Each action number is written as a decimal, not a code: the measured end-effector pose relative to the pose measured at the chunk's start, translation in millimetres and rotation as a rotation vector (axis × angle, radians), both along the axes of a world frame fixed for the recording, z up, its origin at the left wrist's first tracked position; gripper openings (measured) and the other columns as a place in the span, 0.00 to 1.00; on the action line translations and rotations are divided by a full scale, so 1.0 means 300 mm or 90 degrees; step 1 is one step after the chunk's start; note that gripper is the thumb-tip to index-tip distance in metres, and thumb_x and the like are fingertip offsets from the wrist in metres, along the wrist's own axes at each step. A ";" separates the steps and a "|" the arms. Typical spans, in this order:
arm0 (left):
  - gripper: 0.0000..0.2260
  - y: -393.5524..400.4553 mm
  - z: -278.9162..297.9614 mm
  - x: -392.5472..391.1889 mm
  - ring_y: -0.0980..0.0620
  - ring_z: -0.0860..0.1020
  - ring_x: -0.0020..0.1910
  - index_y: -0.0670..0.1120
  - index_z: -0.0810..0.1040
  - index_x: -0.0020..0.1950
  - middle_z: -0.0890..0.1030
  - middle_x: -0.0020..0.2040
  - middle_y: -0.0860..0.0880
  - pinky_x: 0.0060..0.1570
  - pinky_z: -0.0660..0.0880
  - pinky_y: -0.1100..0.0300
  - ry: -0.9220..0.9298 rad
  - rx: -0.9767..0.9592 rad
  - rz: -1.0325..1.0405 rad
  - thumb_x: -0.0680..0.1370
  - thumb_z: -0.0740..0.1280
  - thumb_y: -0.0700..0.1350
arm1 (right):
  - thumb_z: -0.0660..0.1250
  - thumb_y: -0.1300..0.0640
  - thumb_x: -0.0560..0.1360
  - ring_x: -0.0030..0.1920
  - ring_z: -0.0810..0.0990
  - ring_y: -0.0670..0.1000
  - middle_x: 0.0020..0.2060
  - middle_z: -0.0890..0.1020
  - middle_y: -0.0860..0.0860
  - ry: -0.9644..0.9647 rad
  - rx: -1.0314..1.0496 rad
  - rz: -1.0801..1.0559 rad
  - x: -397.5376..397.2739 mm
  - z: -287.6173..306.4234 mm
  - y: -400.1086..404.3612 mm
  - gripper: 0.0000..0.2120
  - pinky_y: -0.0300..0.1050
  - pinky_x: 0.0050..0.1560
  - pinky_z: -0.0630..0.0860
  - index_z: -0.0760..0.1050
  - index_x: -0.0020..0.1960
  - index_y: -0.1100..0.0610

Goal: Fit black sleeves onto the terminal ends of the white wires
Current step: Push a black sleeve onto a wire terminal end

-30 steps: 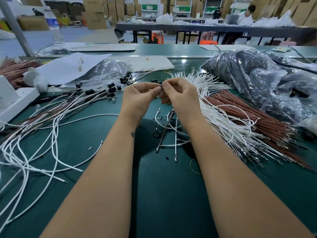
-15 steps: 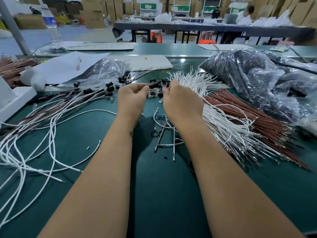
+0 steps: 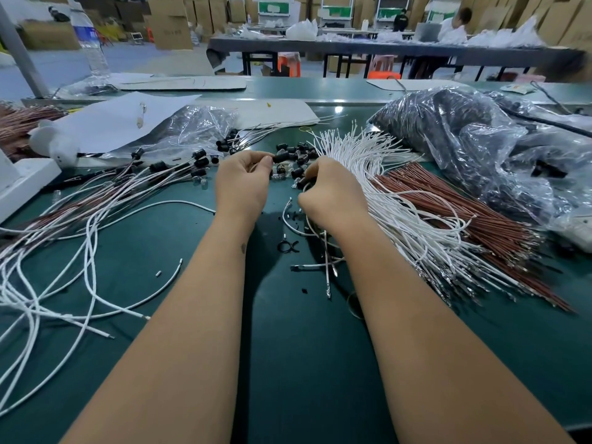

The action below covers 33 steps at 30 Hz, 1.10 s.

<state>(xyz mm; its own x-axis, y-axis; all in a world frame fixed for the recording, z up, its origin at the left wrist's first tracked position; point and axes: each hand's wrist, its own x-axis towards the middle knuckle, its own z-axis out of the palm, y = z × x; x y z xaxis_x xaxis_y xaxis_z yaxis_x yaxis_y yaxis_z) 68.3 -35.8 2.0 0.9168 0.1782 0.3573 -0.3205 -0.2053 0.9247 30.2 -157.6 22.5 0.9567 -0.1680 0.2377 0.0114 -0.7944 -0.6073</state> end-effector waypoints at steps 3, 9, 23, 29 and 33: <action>0.04 0.001 0.012 0.000 0.61 0.68 0.27 0.47 0.78 0.46 0.74 0.32 0.52 0.30 0.66 0.66 -0.046 -0.010 0.044 0.80 0.64 0.42 | 0.67 0.63 0.71 0.43 0.79 0.52 0.44 0.80 0.51 -0.068 0.144 0.045 0.003 0.011 0.012 0.16 0.45 0.43 0.75 0.75 0.58 0.56; 0.03 0.011 0.030 0.001 0.46 0.76 0.50 0.47 0.78 0.48 0.78 0.52 0.42 0.61 0.73 0.48 -0.073 -0.055 0.092 0.79 0.65 0.42 | 0.62 0.65 0.77 0.42 0.82 0.53 0.44 0.82 0.53 -0.083 0.198 0.081 0.005 0.006 0.021 0.10 0.50 0.44 0.81 0.79 0.54 0.58; 0.08 0.004 0.016 0.004 0.60 0.72 0.30 0.52 0.77 0.42 0.77 0.36 0.51 0.33 0.69 0.65 -0.059 -0.061 0.035 0.79 0.65 0.41 | 0.59 0.67 0.72 0.34 0.73 0.45 0.33 0.74 0.45 -0.147 0.208 0.077 0.014 -0.004 -0.002 0.20 0.42 0.38 0.73 0.79 0.57 0.50; 0.07 0.011 0.013 0.009 0.55 0.76 0.39 0.52 0.77 0.43 0.79 0.42 0.50 0.42 0.74 0.61 -0.072 -0.029 0.033 0.79 0.65 0.41 | 0.61 0.65 0.71 0.34 0.74 0.45 0.36 0.78 0.47 -0.151 0.233 0.053 0.018 -0.006 -0.001 0.12 0.39 0.35 0.69 0.79 0.48 0.52; 0.09 0.007 0.012 0.005 0.62 0.74 0.29 0.51 0.78 0.42 0.80 0.34 0.52 0.34 0.73 0.67 -0.025 -0.080 -0.006 0.79 0.65 0.39 | 0.62 0.66 0.71 0.34 0.75 0.45 0.35 0.79 0.47 -0.170 0.259 0.033 0.014 0.003 -0.004 0.11 0.39 0.35 0.70 0.79 0.44 0.53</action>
<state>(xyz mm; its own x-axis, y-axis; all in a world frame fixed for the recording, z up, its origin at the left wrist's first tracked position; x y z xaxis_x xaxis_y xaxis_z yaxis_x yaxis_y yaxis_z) 69.8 -33.7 5.5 0.9044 0.2158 0.3680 -0.3580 -0.0851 0.9298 34.5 -158.7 23.5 0.8807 -0.2521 0.4011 0.2424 -0.4877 -0.8387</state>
